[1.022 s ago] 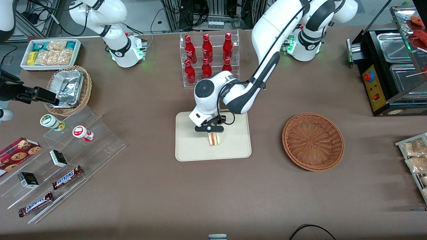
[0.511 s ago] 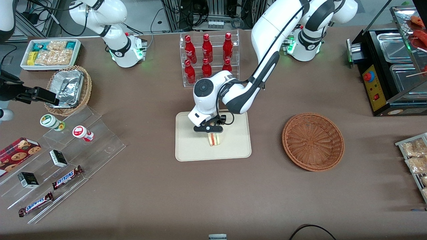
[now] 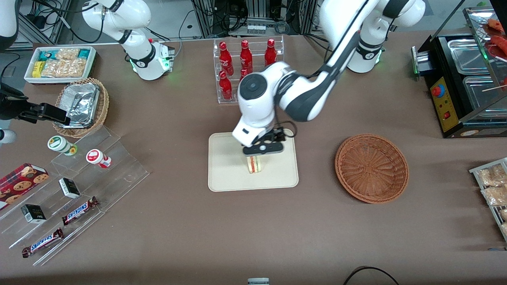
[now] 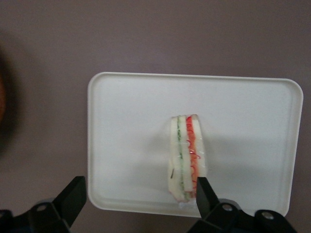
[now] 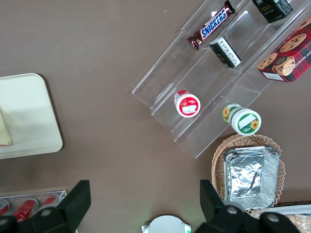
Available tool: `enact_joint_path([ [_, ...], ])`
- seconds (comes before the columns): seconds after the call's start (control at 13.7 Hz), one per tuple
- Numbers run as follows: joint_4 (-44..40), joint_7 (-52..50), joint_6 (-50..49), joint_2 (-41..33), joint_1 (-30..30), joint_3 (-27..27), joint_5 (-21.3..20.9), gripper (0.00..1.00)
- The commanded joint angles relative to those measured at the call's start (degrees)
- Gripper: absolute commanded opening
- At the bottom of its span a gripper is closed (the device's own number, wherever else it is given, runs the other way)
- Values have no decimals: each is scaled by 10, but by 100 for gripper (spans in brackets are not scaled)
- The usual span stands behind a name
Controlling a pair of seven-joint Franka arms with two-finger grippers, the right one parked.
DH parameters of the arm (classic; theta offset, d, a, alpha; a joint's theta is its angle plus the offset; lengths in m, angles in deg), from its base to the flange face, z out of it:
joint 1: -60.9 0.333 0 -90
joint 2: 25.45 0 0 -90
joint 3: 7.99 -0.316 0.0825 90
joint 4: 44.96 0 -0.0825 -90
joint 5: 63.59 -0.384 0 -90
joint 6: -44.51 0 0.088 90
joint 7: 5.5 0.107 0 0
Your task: Place sandwich from basket to tray
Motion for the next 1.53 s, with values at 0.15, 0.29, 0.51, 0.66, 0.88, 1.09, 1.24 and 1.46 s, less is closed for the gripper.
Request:
enact_joint_path([
  [0.15,41,62,-111,-130,62,2,10,100],
  [0.29,46,112,-154,-171,94,2,29,100],
  [0.51,68,178,-184,-214,136,2,32,100],
  [0.66,96,229,-185,-247,168,2,51,100],
  [0.88,136,310,-188,-292,219,1,60,100],
  [1.09,165,413,-198,-326,284,1,81,100],
  [1.24,165,470,-216,-337,316,0,82,100],
  [1.46,164,527,-225,-346,334,-23,85,100],
])
